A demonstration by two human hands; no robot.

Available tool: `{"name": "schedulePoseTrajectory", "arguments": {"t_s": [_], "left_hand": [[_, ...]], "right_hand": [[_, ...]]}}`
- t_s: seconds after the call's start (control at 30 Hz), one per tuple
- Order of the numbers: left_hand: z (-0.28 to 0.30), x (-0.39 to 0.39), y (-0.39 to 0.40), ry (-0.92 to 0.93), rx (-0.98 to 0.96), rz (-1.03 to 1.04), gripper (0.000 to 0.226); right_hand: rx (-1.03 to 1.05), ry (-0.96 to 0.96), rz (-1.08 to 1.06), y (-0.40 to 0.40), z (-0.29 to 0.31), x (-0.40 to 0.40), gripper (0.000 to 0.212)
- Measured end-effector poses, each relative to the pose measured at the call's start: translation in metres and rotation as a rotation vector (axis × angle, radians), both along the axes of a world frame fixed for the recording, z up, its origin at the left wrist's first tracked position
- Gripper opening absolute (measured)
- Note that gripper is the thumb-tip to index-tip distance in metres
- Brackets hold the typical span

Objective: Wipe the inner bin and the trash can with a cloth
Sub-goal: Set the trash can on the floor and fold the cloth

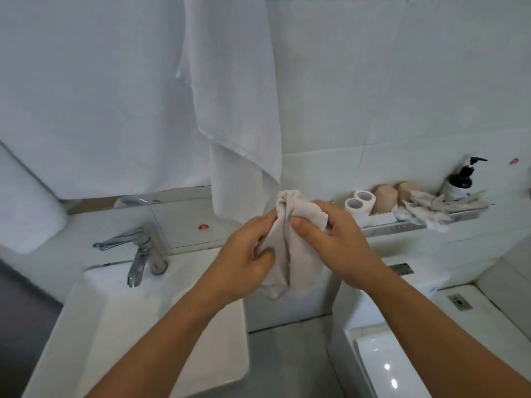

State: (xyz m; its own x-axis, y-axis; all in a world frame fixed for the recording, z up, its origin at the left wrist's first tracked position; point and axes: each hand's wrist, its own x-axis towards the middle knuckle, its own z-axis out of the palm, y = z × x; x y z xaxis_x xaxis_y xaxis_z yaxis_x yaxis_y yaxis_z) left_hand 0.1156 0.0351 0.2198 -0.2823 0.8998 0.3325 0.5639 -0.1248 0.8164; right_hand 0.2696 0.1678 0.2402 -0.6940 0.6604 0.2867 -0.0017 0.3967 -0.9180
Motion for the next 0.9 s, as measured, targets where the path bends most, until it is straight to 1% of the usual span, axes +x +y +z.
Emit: {"name": "schedulePoseTrajectory", "arguments": {"t_s": [0.07,0.17,0.2,0.3,0.43,0.53,0.6,0.67,0.77,0.83,0.9], "left_hand": [[-0.004,-0.031,-0.015,0.069,-0.056,0.033,0.069],[-0.013,-0.071,-0.038,0.180,-0.112,0.103,0.057],[-0.018,-0.084,-0.043,0.201,-0.132,0.138,0.053],[-0.035,-0.121,-0.055,0.242,-0.202,0.250,0.047],[-0.059,-0.155,-0.055,0.364,-0.290,0.254,0.046],[-0.078,-0.175,-0.047,0.433,-0.271,0.226,0.048],[-0.093,-0.187,-0.042,0.494,-0.220,0.201,0.050],[-0.111,-0.192,-0.036,0.570,-0.185,0.193,0.056],[-0.151,-0.180,-0.033,0.698,-0.152,0.197,0.071],[-0.190,-0.164,-0.037,0.712,-0.178,0.157,0.078],[-0.230,-0.145,-0.046,0.646,-0.212,0.100,0.078]], "right_hand": [[0.031,-0.062,0.028,0.000,-0.004,-0.022,0.009],[0.096,-0.154,0.058,0.006,-0.011,-0.050,0.005],[0.119,-0.190,0.068,0.010,-0.014,-0.057,0.004],[0.206,-0.315,0.121,0.025,-0.028,-0.078,0.009],[0.271,-0.412,0.192,0.046,-0.055,-0.108,0.011],[0.342,-0.437,0.198,0.060,-0.080,-0.131,0.006],[0.391,-0.421,0.170,0.069,-0.096,-0.140,0.002],[0.405,-0.381,0.124,0.077,-0.115,-0.141,0.007],[0.441,-0.357,0.087,0.082,-0.157,-0.126,0.018],[0.425,-0.408,0.084,0.076,-0.201,-0.106,0.023],[0.364,-0.472,0.077,0.065,-0.247,-0.082,0.023]]}}
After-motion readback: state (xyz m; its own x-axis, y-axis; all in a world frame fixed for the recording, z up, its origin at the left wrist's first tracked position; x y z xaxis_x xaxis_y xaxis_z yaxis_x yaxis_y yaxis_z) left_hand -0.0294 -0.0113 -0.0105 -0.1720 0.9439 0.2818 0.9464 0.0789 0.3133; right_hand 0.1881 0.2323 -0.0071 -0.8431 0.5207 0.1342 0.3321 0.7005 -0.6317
